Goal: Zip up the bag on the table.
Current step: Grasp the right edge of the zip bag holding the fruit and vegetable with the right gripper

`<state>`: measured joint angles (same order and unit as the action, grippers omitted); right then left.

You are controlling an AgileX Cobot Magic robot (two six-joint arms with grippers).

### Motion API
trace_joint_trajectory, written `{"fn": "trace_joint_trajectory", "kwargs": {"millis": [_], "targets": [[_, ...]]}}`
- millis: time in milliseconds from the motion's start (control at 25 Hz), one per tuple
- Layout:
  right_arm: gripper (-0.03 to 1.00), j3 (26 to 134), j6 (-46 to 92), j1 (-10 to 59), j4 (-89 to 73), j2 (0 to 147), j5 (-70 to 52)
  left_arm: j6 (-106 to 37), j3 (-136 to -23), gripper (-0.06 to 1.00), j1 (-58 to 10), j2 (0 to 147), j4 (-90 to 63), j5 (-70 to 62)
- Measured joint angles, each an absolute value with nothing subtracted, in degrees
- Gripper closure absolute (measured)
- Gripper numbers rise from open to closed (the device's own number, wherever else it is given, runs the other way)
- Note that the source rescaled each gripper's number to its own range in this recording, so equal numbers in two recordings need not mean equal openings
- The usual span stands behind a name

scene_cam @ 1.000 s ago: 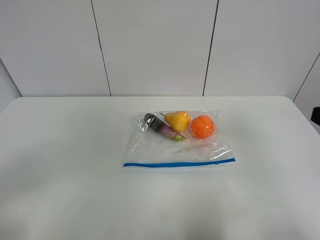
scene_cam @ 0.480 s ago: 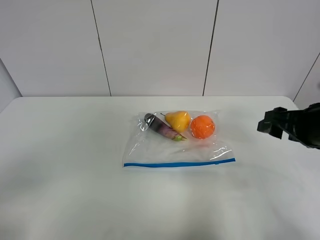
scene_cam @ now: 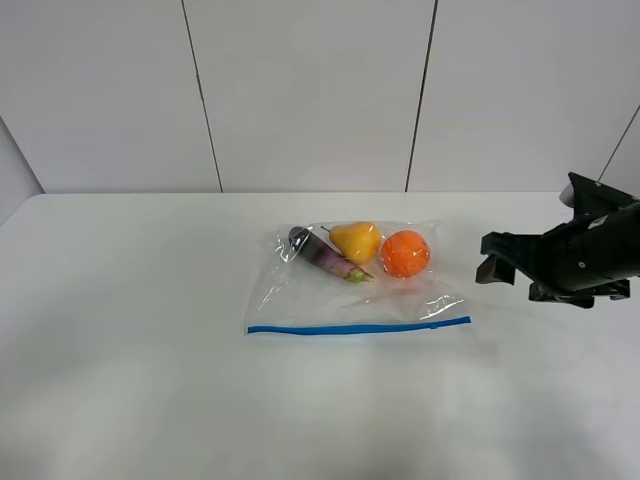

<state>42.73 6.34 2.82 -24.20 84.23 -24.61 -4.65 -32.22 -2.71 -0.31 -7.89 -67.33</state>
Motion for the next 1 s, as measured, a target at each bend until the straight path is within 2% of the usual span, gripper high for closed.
{"fn": "trace_joint_trajectory", "kwargs": {"millis": [320, 680, 1000], "targets": [[0.16, 48.7, 11.4, 0.5, -30.6, 94.9, -32.1, -4.6, -32.2, 0.41, -2.7, -0.3, -7.9, -67.3], [0.18, 49.2, 29.2, -4.9, -44.1, 104.5, -35.5, -4.6, -32.2, 0.41, -2.7, -0.3, -7.9, -67.3], [0.26, 50.9, 37.1, -5.7, -50.5, 108.9, -36.4, -4.6, -32.2, 0.41, -2.7, -0.3, -7.9, -67.3]]}}
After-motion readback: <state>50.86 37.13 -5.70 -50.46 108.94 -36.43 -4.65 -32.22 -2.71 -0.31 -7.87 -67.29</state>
